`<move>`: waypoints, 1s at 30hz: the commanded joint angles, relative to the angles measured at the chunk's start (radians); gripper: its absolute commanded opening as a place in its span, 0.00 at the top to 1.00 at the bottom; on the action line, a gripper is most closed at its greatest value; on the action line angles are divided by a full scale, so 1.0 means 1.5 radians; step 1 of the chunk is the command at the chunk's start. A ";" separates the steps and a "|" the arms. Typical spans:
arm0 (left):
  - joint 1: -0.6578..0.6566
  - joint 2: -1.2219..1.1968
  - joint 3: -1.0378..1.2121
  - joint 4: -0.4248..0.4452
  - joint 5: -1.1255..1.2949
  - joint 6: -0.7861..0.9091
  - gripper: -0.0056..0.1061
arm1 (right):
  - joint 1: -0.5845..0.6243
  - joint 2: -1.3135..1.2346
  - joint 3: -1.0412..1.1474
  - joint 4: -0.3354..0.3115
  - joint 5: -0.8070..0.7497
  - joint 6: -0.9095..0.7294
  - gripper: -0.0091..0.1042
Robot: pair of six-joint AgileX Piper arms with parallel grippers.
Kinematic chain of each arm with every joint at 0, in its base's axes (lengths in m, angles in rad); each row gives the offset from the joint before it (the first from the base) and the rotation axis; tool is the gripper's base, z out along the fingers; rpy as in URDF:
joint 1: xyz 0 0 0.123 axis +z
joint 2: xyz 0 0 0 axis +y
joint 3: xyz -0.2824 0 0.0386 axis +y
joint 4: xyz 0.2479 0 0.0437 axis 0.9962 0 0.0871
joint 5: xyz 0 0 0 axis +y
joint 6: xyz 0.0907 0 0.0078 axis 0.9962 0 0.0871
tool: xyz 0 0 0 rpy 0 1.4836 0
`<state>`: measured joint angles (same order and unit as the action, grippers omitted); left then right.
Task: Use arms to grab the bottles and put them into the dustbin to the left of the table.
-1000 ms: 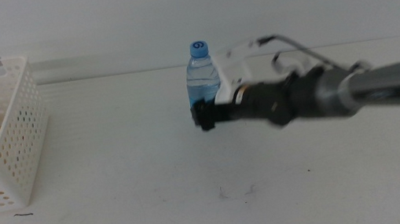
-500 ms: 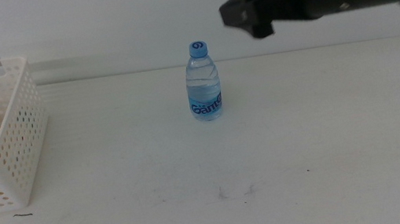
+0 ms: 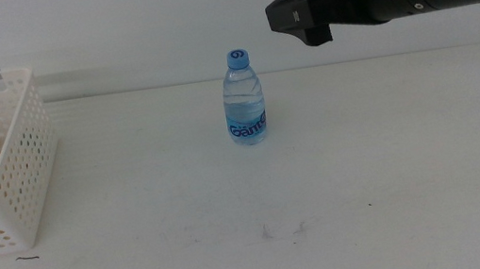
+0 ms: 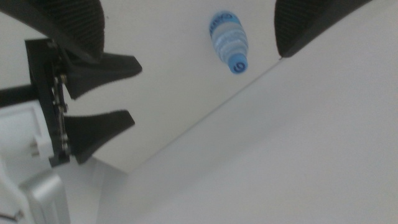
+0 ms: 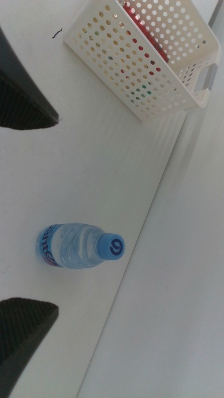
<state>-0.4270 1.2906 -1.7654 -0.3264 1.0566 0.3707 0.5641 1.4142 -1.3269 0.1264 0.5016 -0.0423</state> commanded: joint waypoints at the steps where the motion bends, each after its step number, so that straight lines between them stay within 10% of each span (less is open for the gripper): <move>1: -0.002 -0.001 -0.003 -0.002 -0.027 0.002 0.11 | 0.001 -0.002 0.002 -0.002 -0.001 -0.001 0.22; 4: -0.010 -0.001 0.011 0.022 -0.035 -0.003 0.11 | 0.001 -0.002 0.002 -0.002 -0.001 -0.001 0.22; 11: -0.149 -0.049 0.354 0.366 -0.450 -0.307 0.11 | 0.002 -0.002 0.002 0.004 -0.001 -0.001 0.22; 17: -0.100 -0.019 0.714 0.365 -1.008 -0.388 0.11 | 0.002 -0.002 0.002 0.004 -0.001 -0.001 0.22; 30: -0.058 0.201 0.787 0.341 -1.215 -0.386 0.11 | 0.002 -0.002 0.002 0.005 -0.002 -0.001 0.22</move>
<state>-0.5182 1.5373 -0.5597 0.2035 -0.7101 -0.1963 0.5641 1.4160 -1.3269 0.1344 0.5036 -0.0423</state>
